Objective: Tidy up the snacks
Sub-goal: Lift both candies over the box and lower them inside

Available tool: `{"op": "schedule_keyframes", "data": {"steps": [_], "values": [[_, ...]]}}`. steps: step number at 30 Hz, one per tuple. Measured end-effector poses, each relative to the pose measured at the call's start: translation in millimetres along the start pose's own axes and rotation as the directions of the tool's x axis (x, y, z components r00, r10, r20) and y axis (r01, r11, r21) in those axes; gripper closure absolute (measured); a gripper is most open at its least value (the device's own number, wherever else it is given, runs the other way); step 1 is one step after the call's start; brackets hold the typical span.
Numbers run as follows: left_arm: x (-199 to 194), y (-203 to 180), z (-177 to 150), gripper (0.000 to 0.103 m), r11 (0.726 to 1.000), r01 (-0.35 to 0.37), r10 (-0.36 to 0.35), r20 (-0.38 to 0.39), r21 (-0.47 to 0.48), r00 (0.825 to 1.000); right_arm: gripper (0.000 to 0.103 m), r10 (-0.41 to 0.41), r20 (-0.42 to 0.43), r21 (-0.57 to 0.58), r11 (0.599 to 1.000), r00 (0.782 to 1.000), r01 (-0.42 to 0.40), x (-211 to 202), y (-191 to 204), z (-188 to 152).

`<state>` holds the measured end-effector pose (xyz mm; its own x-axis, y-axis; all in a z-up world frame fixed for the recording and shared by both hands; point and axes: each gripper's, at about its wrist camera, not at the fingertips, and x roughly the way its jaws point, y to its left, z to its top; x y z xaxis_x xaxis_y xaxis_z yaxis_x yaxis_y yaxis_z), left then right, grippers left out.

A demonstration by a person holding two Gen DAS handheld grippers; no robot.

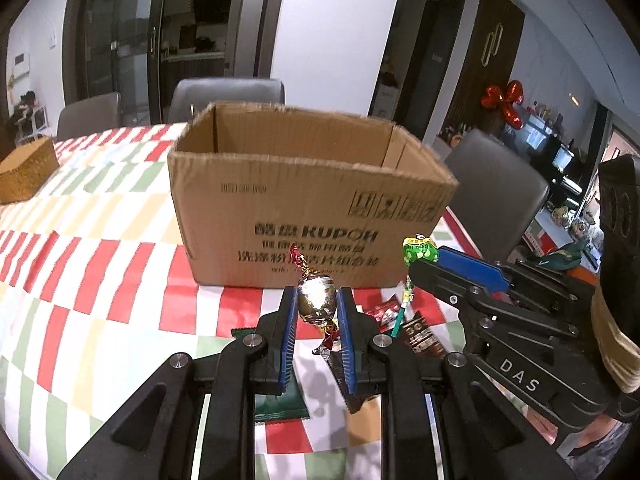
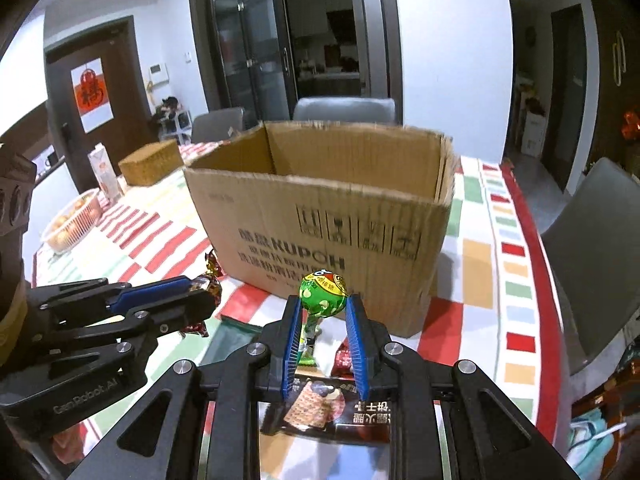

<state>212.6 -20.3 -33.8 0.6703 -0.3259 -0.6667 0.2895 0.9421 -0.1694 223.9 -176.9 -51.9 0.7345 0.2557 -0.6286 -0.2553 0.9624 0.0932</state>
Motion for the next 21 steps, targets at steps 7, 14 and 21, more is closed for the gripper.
{"op": "schedule_keyframes", "data": {"steps": [7,14,21], "values": [[-24,-6,15,0.082,1.0,-0.001,0.0,0.064,0.021,0.998,0.079,0.004,0.055,0.006,1.0,0.998,-0.004,-26,3,11],[-41,-10,34,0.082,0.999,-0.01,0.004,0.124,0.045,0.992,0.079,0.005,0.108,-0.001,1.0,0.994,-0.005,-45,6,25],[-51,-13,60,0.082,0.998,-0.02,0.008,0.178,0.068,0.984,0.079,0.002,0.155,0.009,1.0,0.988,-0.003,-55,4,47]]}}
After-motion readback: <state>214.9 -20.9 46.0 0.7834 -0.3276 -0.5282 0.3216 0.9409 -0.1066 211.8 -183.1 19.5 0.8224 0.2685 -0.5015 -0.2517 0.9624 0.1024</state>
